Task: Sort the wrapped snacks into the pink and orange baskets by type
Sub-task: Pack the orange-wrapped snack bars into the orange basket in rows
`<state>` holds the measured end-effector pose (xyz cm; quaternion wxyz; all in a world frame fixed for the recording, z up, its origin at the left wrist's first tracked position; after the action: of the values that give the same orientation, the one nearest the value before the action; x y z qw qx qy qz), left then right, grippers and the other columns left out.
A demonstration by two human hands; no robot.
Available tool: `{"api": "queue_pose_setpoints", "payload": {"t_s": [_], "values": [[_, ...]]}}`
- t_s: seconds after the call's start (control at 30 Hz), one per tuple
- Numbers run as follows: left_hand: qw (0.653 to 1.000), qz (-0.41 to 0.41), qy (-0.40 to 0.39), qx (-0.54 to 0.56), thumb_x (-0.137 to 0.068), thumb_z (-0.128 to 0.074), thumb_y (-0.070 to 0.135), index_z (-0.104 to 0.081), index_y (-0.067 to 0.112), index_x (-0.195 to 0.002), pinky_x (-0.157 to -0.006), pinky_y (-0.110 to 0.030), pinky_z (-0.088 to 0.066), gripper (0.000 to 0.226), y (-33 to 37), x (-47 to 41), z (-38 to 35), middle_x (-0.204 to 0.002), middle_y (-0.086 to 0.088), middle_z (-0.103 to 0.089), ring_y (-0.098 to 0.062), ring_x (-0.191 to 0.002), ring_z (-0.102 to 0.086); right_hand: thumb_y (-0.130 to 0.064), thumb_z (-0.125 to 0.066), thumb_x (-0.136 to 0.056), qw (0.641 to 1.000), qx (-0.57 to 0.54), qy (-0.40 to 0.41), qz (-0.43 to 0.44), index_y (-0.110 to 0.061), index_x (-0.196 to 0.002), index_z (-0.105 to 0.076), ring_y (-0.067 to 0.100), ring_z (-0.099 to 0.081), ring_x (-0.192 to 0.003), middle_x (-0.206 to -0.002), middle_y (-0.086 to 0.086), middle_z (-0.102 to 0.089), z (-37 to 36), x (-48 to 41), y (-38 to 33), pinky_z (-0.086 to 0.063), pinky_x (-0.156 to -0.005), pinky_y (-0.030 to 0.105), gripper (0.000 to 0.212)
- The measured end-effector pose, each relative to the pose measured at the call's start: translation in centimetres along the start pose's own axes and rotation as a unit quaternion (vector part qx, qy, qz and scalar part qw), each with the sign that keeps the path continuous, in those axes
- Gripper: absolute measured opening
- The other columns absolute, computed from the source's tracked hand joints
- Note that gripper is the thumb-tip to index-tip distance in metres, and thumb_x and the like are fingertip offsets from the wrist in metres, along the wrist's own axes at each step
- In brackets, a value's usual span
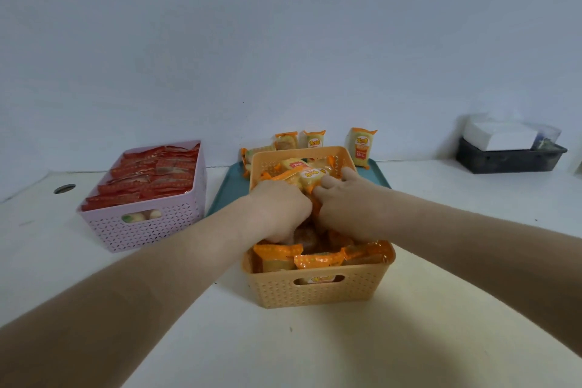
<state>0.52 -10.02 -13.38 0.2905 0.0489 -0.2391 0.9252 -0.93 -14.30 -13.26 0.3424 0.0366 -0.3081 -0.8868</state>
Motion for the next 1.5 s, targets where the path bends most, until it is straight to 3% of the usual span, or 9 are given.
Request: {"api": "queue_pose_setpoints", "payload": {"t_s": [0.33, 0.5, 0.63, 0.73, 0.87, 1.0, 1.13, 1.3, 1.5], "values": [[0.960, -0.005, 0.099, 0.264, -0.071, -0.080, 0.038, -0.043, 0.034, -0.099, -0.060, -0.023, -0.038, 0.046, -2.8, 1.9, 0.5, -0.080, 0.016, -0.053, -0.007, -0.077, -0.052, -0.033, -0.045, -0.098, 1.000, 0.013, -0.006, 0.011, -0.023, -0.133, -0.054, 0.026, -0.032, -0.134, -0.147, 0.007, -0.037, -0.6, -0.8, 0.0, -0.037, -0.100, 0.038, 0.038], [0.944, -0.002, 0.154, 0.290, -0.076, -0.075, 0.044, -0.052, 0.041, -0.113, -0.067, -0.018, -0.040, 0.044, -3.8, 3.9, 2.2, -0.092, 0.019, -0.056, -0.004, -0.085, -0.053, -0.045, -0.046, -0.096, 0.993, -0.117, 0.011, 0.028, -0.040, -0.128, -0.058, 0.022, -0.032, -0.124, -0.139, -0.003, -0.041, 0.2, -0.2, 1.6, -0.038, -0.099, 0.034, 0.035], [0.953, 0.013, 0.092, 0.287, -0.080, -0.067, 0.054, -0.065, 0.034, -0.105, -0.072, -0.022, -0.047, 0.032, -3.6, 5.5, 1.5, -0.092, 0.017, -0.061, -0.004, -0.087, -0.057, -0.041, -0.047, -0.097, 0.964, -0.262, 0.019, 0.038, -0.030, -0.111, -0.069, 0.004, -0.021, -0.104, -0.127, -0.007, -0.051, 0.7, 0.4, 3.2, -0.014, -0.084, 0.024, 0.028], [0.950, 0.016, 0.055, 0.308, -0.085, -0.053, 0.060, -0.071, 0.029, -0.088, -0.073, -0.032, -0.053, 0.037, -3.6, 6.2, 0.3, -0.082, 0.010, -0.067, -0.008, -0.078, -0.062, -0.029, -0.046, -0.100, 0.927, -0.373, 0.004, 0.035, -0.019, -0.110, -0.071, -0.007, -0.024, -0.097, -0.124, -0.007, -0.054, 1.3, 1.1, 3.6, -0.013, -0.079, 0.016, 0.029], [0.955, 0.025, 0.033, 0.295, -0.082, -0.052, 0.066, -0.067, 0.033, -0.104, -0.083, -0.033, -0.053, 0.043, -3.1, 6.6, -0.3, -0.093, 0.016, -0.067, -0.004, -0.088, -0.062, -0.023, -0.046, -0.101, 0.862, -0.507, -0.006, 0.019, -0.002, -0.110, -0.068, 0.032, -0.053, -0.113, -0.124, 0.020, -0.057, 1.5, 1.4, 4.1, -0.042, -0.094, 0.030, 0.031], [0.972, 0.010, 0.043, 0.231, -0.085, -0.049, 0.065, -0.056, 0.044, -0.119, -0.097, -0.036, -0.036, 0.040, -2.6, 6.6, -0.3, -0.098, 0.026, -0.057, 0.000, -0.098, -0.051, -0.017, -0.047, -0.100, 0.828, -0.559, 0.040, 0.010, 0.003, -0.102, -0.066, 0.037, -0.063, -0.090, -0.103, 0.027, -0.064, 1.9, 1.8, 4.6, -0.052, -0.089, 0.044, 0.027], [0.979, 0.021, 0.065, 0.190, -0.082, -0.037, 0.074, -0.064, 0.040, -0.107, -0.092, -0.042, -0.033, 0.050, -3.4, 6.4, -0.4, -0.101, 0.019, -0.057, -0.007, -0.109, -0.046, -0.012, -0.051, -0.098, 0.813, -0.581, 0.006, 0.024, -0.016, -0.107, -0.074, 0.005, -0.067, -0.080, -0.094, -0.001, -0.074, 2.0, 2.2, 2.4, -0.057, -0.079, 0.025, 0.025], [0.949, 0.010, 0.124, 0.289, -0.075, -0.017, 0.079, -0.068, 0.032, -0.068, -0.086, -0.043, -0.038, 0.069, -3.8, 6.1, 0.2, -0.095, 0.012, -0.061, -0.002, -0.090, -0.049, -0.023, -0.063, -0.091, 0.861, -0.507, 0.038, -0.013, -0.023, -0.112, -0.062, 0.014, -0.061, -0.099, -0.110, -0.005, -0.065, 1.8, 1.3, 0.6, -0.051, -0.086, 0.027, 0.021], [0.937, 0.035, 0.126, 0.325, -0.088, -0.038, 0.065, -0.054, 0.022, -0.057, -0.060, -0.037, -0.043, 0.055, -4.1, 4.9, 0.1, -0.061, -0.007, -0.057, -0.017, -0.057, -0.053, -0.020, -0.056, -0.095, 0.770, -0.637, -0.005, -0.046, -0.019, -0.111, -0.056, 0.032, -0.069, -0.093, -0.104, 0.009, -0.070, 0.7, 1.5, 1.2, -0.058, -0.082, 0.045, 0.015]]}}
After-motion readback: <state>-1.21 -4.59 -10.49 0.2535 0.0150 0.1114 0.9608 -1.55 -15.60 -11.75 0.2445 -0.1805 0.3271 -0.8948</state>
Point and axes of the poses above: each hand's wrist, its own x-axis away from the middle knuckle, its own z-axis out of the back of the hand, y = z × x, the point moved 8 cm from there along -x, towards the middle knuckle
